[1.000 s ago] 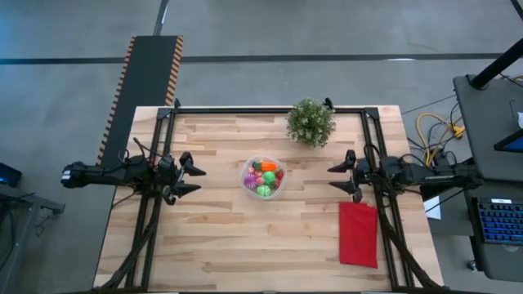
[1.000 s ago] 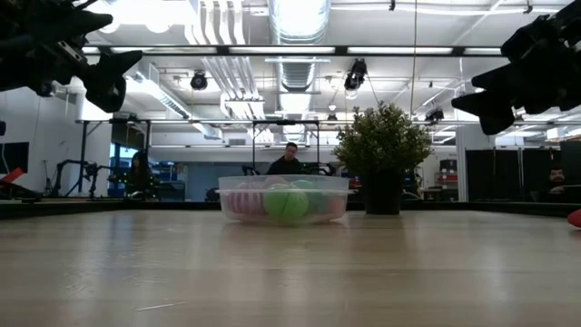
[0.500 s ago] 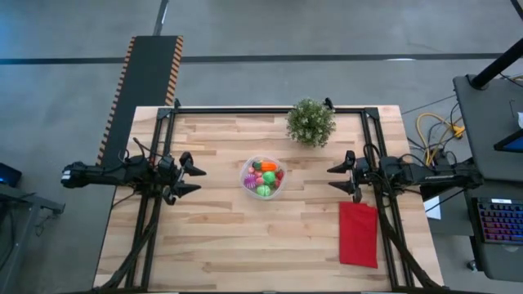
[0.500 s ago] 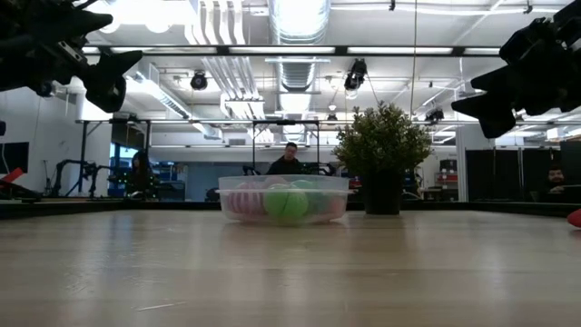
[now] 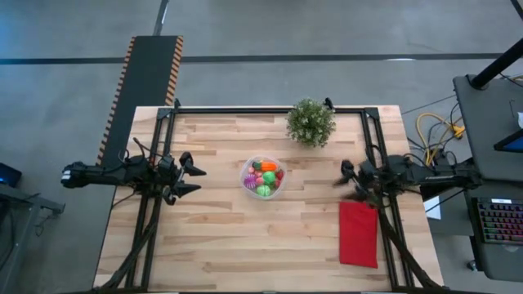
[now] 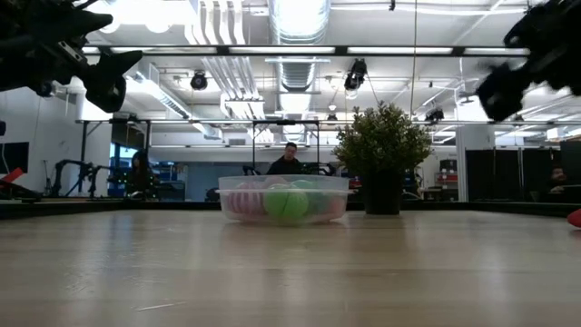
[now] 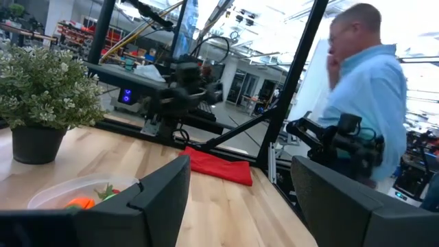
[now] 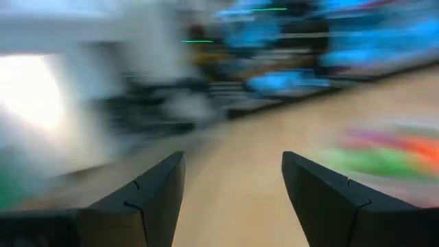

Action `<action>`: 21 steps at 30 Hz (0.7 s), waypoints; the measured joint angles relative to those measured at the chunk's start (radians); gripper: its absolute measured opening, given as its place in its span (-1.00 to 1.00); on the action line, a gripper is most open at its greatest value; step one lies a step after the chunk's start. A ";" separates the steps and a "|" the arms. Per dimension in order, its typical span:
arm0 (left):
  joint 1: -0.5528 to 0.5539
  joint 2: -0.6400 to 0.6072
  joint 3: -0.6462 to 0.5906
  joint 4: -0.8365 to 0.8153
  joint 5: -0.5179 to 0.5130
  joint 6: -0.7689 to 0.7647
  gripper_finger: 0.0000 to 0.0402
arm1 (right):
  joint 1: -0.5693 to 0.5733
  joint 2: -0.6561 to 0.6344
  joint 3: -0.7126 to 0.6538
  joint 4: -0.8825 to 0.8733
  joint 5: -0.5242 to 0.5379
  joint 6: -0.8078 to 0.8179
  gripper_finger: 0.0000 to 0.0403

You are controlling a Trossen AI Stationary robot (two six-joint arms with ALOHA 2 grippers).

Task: Pick and placing Produce into tupperware
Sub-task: Return to Home Position

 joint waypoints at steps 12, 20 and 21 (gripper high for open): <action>0.000 0.000 0.000 0.000 0.000 0.000 0.20 | 0.000 -0.007 0.000 0.279 -0.226 0.373 0.17; 0.000 0.000 0.000 0.000 0.000 0.000 0.20 | 0.000 0.007 0.000 0.269 -0.225 0.373 0.17; 0.000 0.000 0.000 0.000 0.000 0.000 0.20 | 0.000 0.007 0.000 0.269 -0.224 0.370 0.17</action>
